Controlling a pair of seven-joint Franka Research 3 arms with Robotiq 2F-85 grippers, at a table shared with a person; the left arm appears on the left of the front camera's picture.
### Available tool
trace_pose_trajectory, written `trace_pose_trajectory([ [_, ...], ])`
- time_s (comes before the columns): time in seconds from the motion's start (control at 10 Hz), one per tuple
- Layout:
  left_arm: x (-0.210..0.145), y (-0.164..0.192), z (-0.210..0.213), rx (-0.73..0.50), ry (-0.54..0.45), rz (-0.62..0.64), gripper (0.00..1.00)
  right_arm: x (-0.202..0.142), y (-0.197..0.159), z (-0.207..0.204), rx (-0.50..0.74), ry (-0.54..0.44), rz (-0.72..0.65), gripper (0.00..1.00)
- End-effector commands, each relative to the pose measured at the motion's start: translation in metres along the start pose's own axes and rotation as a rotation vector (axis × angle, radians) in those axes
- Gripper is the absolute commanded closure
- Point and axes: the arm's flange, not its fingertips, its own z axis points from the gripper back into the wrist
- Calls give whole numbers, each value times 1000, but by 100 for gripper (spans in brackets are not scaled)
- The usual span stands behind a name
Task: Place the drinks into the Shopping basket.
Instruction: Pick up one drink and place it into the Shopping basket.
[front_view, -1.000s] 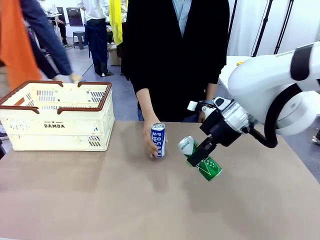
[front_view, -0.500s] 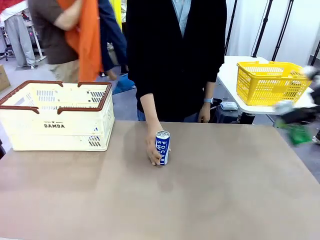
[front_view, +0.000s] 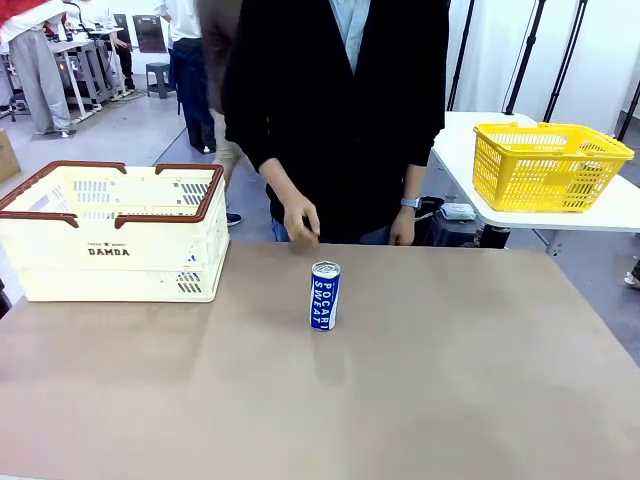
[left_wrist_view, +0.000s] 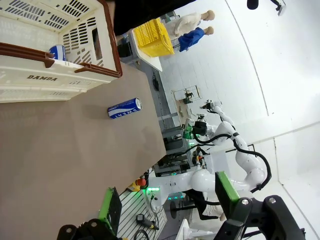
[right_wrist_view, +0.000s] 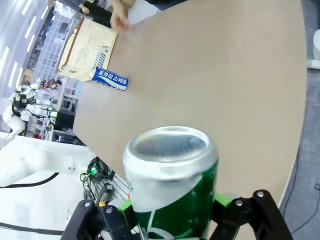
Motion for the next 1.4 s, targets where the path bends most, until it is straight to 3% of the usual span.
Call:
trace_pose_trajectory([
  [0.0, -2, -2, -1, 0, 4, 5, 0, 21, 11, -5, 19, -2, 57, 100],
  [0.2, -2, -2, -1, 0, 4, 5, 0, 30, 38, -34, 13, 42, 76, 100],
  [0.3, -2, -2, -1, 0, 4, 5, 0, 38, 64, -70, 29, 95, 58, 100],
  [0.5, -2, -2, -1, 0, 4, 5, 0, 44, 130, -151, 104, 360, 258, 100],
  [0.6, -2, -2, -1, 0, 4, 5, 0, 43, 162, -189, 84, 476, 342, 100],
  [1.0, -2, -2, -1, 0, 4, 5, 0, 10, 272, -328, 203, 839, 689, 100],
  [1.1, -2, -2, -1, 0, 4, 5, 0, -6, 287, -355, 235, 930, 737, 100],
  [1.2, -2, -2, -1, 0, 4, 5, 0, -10, 289, -362, 228, 930, 772, 100],
  [1.3, -2, -2, -1, 0, 4, 5, 0, 1, 272, -344, 219, 922, 828, 100],
])
